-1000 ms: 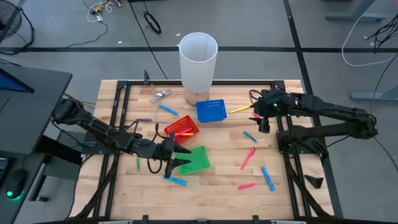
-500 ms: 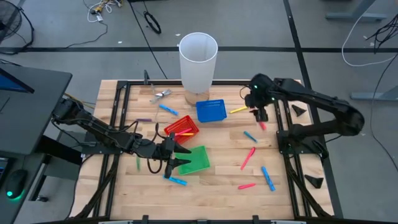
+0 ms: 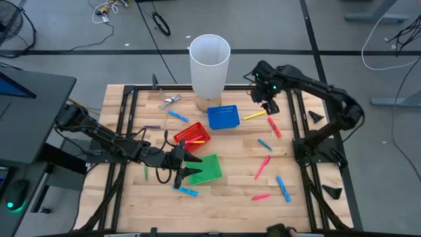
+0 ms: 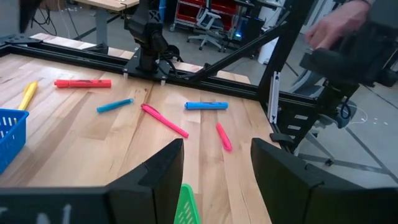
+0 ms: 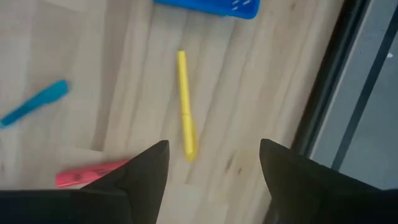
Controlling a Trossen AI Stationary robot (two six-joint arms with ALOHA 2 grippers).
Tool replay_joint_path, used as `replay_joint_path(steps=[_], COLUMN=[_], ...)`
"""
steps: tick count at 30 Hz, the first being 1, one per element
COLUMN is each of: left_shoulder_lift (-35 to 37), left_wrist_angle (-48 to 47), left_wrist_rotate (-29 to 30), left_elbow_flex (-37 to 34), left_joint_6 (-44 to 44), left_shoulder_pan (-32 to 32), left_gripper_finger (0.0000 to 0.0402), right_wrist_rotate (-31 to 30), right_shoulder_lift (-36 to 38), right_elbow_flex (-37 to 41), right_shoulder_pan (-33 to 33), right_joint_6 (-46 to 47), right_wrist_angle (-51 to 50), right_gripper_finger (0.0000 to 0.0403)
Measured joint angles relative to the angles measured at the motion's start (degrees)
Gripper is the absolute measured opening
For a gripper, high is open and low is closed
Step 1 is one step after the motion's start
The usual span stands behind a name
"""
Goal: Pick & Place Markers
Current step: Put the yellow marker into the red bin
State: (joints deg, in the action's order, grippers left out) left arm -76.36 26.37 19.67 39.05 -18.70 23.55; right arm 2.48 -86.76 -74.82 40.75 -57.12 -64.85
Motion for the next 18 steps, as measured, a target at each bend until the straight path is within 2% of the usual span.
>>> replay_joint_path(steps=[9,18], left_shoulder_lift=[0.0,0.0], left_wrist_angle=[0.0,-0.1], left_wrist_rotate=[0.0,0.0], left_elbow_flex=[0.0,0.0], left_joint_6=[0.0,1.1], left_shoulder_pan=[0.0,0.0], left_gripper_finger=[0.0193,0.0193], right_wrist_rotate=[0.1,1.0], right_shoulder_lift=[-3.9,-4.2], right_elbow_flex=[-3.1,-2.9], right_shoulder_pan=[4.2,4.2], right_joint_6=[-2.2,-2.1], right_wrist_angle=[0.0,1.0], right_gripper_finger=[0.0254,0.0254])
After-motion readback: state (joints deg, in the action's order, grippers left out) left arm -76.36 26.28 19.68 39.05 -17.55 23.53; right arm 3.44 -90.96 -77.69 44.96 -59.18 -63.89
